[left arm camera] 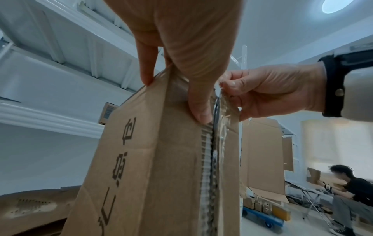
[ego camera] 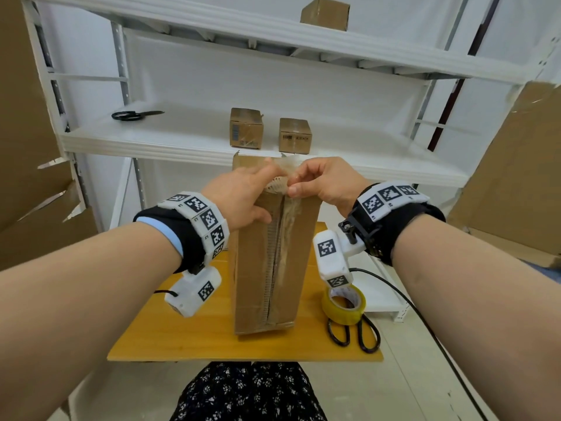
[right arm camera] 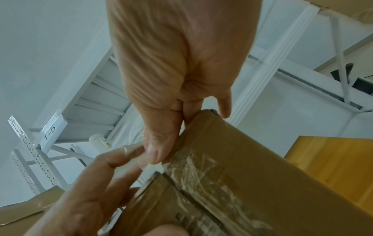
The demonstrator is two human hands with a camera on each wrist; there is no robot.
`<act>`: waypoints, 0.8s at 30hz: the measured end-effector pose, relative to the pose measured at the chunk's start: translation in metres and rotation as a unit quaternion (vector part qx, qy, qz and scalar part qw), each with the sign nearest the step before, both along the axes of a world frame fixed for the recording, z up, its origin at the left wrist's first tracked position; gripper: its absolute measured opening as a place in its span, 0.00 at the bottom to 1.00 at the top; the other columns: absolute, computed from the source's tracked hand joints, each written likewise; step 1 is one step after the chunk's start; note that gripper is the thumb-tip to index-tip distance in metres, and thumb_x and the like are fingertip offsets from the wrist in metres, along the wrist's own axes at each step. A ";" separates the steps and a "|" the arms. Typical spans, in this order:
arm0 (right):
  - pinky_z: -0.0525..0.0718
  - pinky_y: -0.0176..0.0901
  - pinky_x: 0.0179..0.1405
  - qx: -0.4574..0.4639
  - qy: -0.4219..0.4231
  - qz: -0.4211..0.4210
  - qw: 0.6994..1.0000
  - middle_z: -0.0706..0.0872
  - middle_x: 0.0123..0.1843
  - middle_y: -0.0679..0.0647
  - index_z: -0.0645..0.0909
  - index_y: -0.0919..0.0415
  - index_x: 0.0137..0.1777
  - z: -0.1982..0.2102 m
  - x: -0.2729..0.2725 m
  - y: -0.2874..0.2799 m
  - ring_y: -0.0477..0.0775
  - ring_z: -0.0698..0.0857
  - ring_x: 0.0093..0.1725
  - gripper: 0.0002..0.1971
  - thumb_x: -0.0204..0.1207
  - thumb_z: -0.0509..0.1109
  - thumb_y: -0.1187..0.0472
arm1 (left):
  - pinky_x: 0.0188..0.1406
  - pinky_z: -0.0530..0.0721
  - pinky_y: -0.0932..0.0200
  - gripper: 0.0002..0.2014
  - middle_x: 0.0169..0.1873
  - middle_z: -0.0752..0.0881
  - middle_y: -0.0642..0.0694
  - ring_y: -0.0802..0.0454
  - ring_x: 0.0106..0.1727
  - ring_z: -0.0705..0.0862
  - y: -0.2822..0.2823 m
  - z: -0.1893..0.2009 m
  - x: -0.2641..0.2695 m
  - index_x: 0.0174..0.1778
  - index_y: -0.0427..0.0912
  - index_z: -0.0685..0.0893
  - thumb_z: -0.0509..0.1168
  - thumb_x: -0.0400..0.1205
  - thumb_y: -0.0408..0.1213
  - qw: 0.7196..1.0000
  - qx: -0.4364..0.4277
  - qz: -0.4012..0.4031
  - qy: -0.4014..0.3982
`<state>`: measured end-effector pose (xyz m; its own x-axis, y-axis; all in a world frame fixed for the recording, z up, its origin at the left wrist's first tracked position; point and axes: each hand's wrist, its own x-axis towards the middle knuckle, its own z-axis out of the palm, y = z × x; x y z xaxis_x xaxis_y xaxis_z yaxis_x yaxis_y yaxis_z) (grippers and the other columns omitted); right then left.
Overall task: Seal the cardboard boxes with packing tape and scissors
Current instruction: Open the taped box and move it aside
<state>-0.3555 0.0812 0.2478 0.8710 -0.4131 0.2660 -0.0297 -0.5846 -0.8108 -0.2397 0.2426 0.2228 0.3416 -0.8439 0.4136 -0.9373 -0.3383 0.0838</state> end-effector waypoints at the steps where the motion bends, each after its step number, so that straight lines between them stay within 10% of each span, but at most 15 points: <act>1: 0.83 0.37 0.42 0.000 -0.001 0.002 1.000 0.88 0.33 0.48 0.88 0.56 0.37 -0.001 0.000 0.000 0.43 0.85 0.35 0.09 0.67 0.84 0.68 | 0.55 0.81 0.50 0.41 0.78 0.70 0.53 0.47 0.68 0.78 0.001 0.000 -0.001 0.76 0.63 0.60 0.76 0.72 0.53 1.000 0.014 0.013 -0.015; 11: 0.82 0.48 0.50 0.008 0.001 0.007 1.000 0.87 0.34 0.53 0.90 0.56 0.40 -0.003 0.000 0.000 0.52 0.83 0.39 0.07 0.66 0.85 0.65 | 0.43 0.80 0.54 0.54 0.63 0.81 0.43 0.46 0.62 0.80 -0.007 -0.001 0.003 0.83 0.58 0.40 0.70 0.72 0.65 0.993 0.054 0.087 -0.062; 16: 0.78 0.29 0.30 0.022 0.001 0.014 1.000 0.86 0.34 0.51 0.89 0.55 0.40 0.000 -0.006 0.000 0.45 0.82 0.34 0.08 0.67 0.83 0.67 | 0.70 0.69 0.44 0.58 0.71 0.74 0.45 0.44 0.72 0.69 -0.004 -0.003 0.007 0.82 0.51 0.52 0.74 0.62 0.69 0.995 0.047 0.082 -0.017; 24: 0.85 0.34 0.51 -0.046 0.014 0.073 0.996 0.86 0.41 0.53 0.86 0.64 0.40 0.000 -0.009 0.001 0.46 0.86 0.44 0.08 0.68 0.81 0.75 | 0.68 0.68 0.45 0.35 0.65 0.79 0.52 0.47 0.67 0.73 -0.012 -0.004 0.005 0.71 0.60 0.70 0.77 0.70 0.52 0.996 0.075 0.039 0.024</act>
